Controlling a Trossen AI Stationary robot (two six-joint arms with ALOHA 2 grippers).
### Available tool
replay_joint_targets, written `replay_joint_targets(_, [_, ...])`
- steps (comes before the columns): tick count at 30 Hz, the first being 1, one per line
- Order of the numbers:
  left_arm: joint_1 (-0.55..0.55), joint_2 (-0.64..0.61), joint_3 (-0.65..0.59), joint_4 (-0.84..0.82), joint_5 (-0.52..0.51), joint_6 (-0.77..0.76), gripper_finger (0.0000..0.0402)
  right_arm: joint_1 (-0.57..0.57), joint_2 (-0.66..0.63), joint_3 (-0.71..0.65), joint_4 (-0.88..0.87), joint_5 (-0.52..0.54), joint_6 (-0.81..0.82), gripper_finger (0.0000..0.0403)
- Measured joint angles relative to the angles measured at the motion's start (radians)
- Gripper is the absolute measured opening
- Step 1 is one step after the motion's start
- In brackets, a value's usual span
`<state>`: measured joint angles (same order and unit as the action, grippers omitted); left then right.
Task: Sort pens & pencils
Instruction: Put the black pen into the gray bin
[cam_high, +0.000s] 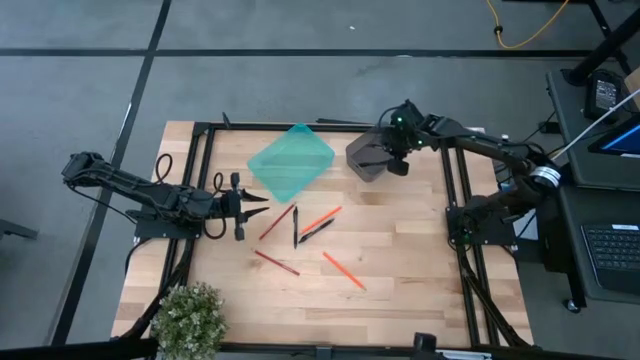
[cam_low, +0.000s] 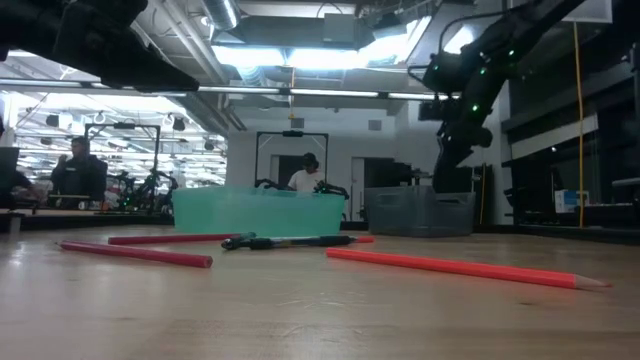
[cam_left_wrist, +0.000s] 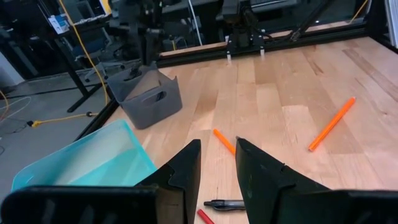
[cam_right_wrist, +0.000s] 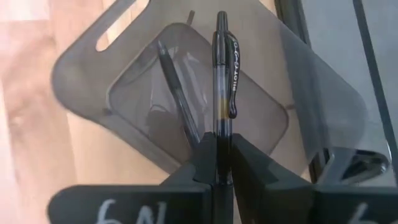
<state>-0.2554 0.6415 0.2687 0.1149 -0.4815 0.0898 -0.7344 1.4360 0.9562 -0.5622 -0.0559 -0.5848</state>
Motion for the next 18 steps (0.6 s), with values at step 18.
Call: replay_joint_targets(18, [0.000,0.000,0.000,0.002,0.000,0.000,0.0094,0.007,0.182,0.000,0.109,-0.048,-0.047,0.0031])
